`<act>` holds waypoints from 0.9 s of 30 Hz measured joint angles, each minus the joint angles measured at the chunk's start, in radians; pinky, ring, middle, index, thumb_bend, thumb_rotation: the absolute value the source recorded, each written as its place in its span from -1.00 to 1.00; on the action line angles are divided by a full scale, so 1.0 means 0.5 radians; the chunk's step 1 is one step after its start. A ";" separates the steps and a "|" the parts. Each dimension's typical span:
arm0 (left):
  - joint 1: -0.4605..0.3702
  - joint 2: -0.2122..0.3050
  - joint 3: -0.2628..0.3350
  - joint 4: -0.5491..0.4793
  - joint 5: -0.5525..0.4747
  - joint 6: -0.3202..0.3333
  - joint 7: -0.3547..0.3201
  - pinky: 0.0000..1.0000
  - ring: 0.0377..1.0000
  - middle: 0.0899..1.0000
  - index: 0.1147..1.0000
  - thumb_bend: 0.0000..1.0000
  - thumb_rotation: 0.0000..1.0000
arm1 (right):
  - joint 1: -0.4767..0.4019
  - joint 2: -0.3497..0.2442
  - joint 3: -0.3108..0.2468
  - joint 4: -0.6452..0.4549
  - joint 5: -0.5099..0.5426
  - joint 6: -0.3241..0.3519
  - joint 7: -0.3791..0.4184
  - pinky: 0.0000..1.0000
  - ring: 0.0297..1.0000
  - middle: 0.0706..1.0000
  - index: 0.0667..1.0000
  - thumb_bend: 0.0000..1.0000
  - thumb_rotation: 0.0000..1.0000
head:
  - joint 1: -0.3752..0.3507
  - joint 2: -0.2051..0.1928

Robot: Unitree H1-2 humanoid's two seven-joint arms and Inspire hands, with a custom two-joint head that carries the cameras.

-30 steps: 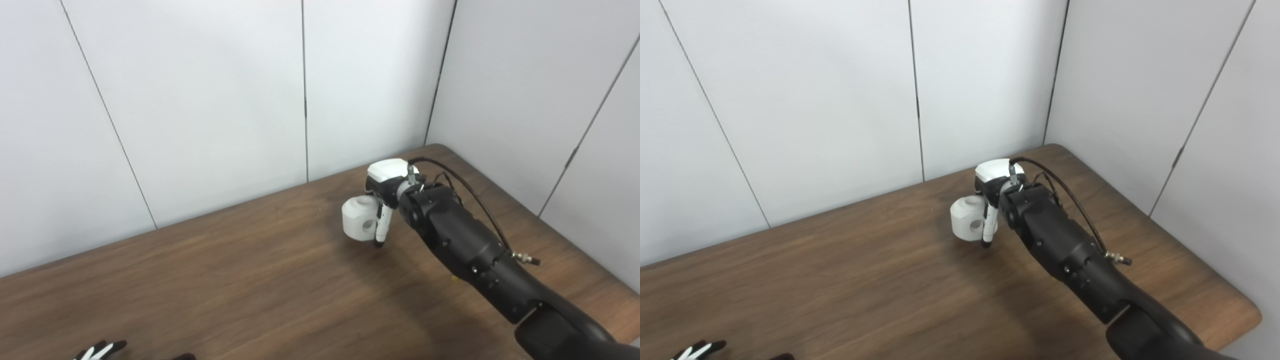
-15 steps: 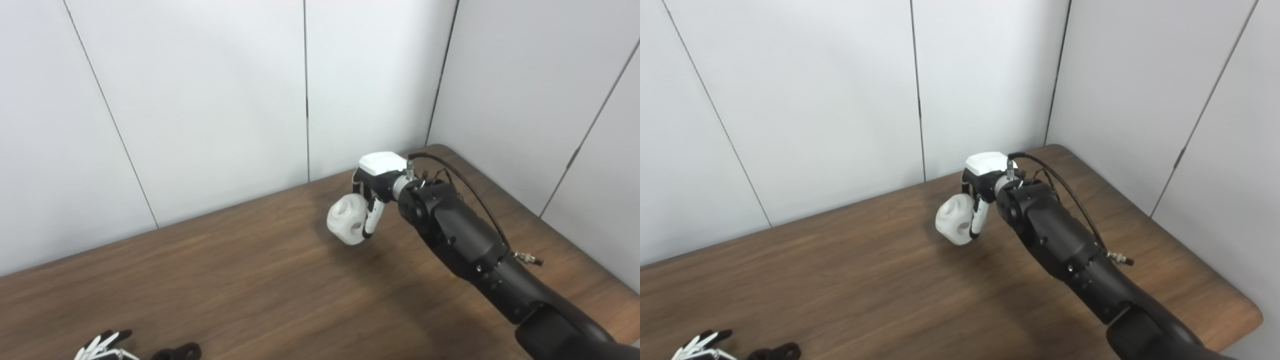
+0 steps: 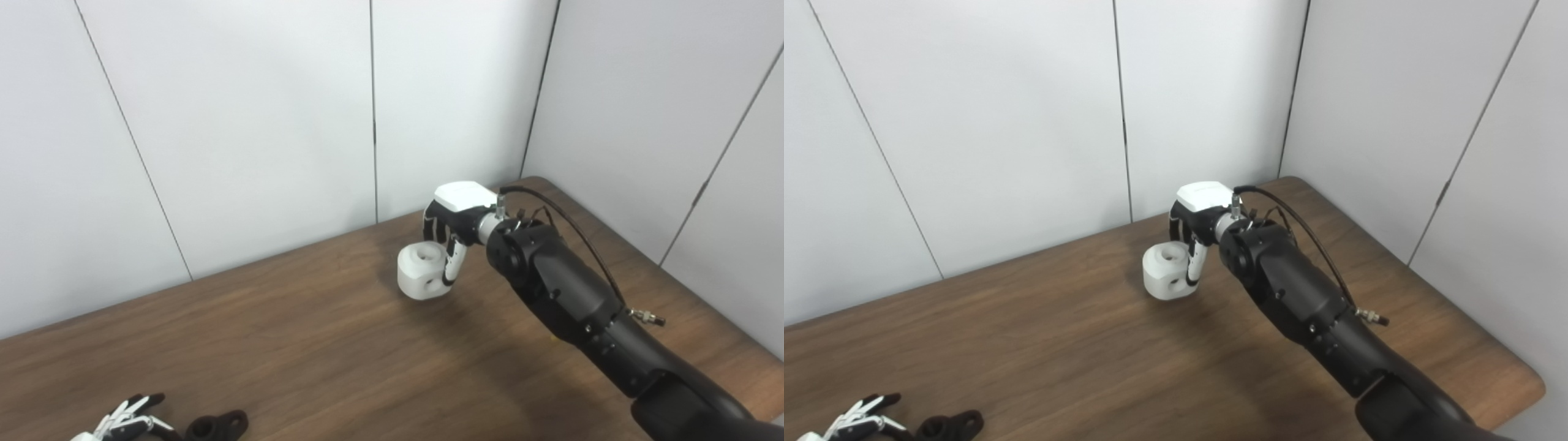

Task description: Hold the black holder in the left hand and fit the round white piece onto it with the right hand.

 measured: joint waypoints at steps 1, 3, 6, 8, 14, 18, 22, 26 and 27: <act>0.001 0.000 0.002 -0.005 -0.002 0.001 -0.001 0.90 0.91 0.74 -0.17 0.03 -0.93 | 0.001 -0.001 0.000 0.000 0.002 0.000 0.000 -0.12 0.01 0.07 0.09 0.78 -0.81 | 0.000 0.003; 0.003 0.001 0.004 -0.010 -0.007 0.003 -0.005 0.90 0.92 0.74 -0.17 0.03 -0.93 | 0.002 -0.003 0.001 0.001 0.006 -0.002 0.000 -0.12 0.01 0.07 0.08 0.79 -0.81 | 0.000 0.006; 0.007 0.002 0.005 -0.018 -0.010 0.010 -0.010 0.90 0.92 0.74 -0.17 0.03 -0.93 | 0.004 -0.003 0.001 0.001 0.012 -0.001 0.000 -0.11 0.01 0.06 0.08 0.77 -0.85 | 0.000 0.006; 0.008 0.002 0.005 -0.021 -0.012 0.014 -0.012 0.90 0.92 0.74 -0.17 0.03 -0.93 | 0.005 -0.003 0.001 0.001 0.016 0.000 0.000 -0.11 0.00 0.07 -0.03 0.34 -0.78 | -0.003 0.003; 0.009 0.002 0.006 -0.021 -0.016 0.014 -0.013 0.89 0.91 0.74 -0.17 0.03 -0.93 | 0.007 -0.004 0.001 0.001 0.029 -0.001 0.000 -0.14 -0.02 0.04 -0.10 0.05 -0.74 | 0.000 0.006; 0.009 0.006 0.009 -0.027 -0.016 0.016 -0.014 0.89 0.91 0.74 -0.17 0.03 -0.93 | 0.008 -0.007 0.011 -0.003 0.024 0.004 0.002 -0.18 -0.07 0.00 -0.09 0.05 -0.72 | -0.003 0.009; 0.019 0.007 0.012 -0.032 -0.045 0.016 -0.016 0.90 0.91 0.74 -0.17 0.03 -0.93 | -0.008 -0.016 0.033 -0.014 -0.013 0.060 0.078 -0.11 0.03 0.12 0.20 0.75 -0.49 | -0.003 0.009; 0.023 0.008 0.011 -0.033 -0.055 0.011 -0.014 0.88 0.90 0.73 -0.17 0.03 -0.93 | -0.007 -0.045 0.087 -0.013 -0.047 0.072 0.198 -0.04 0.10 0.20 0.34 0.96 -0.35 | -0.006 0.012; 0.024 0.009 0.011 -0.034 -0.054 0.009 -0.012 0.88 0.90 0.73 -0.17 0.03 -0.93 | -0.001 -0.045 0.092 -0.013 -0.047 0.072 0.216 -0.03 0.11 0.20 0.36 0.97 -0.35 | -0.006 0.012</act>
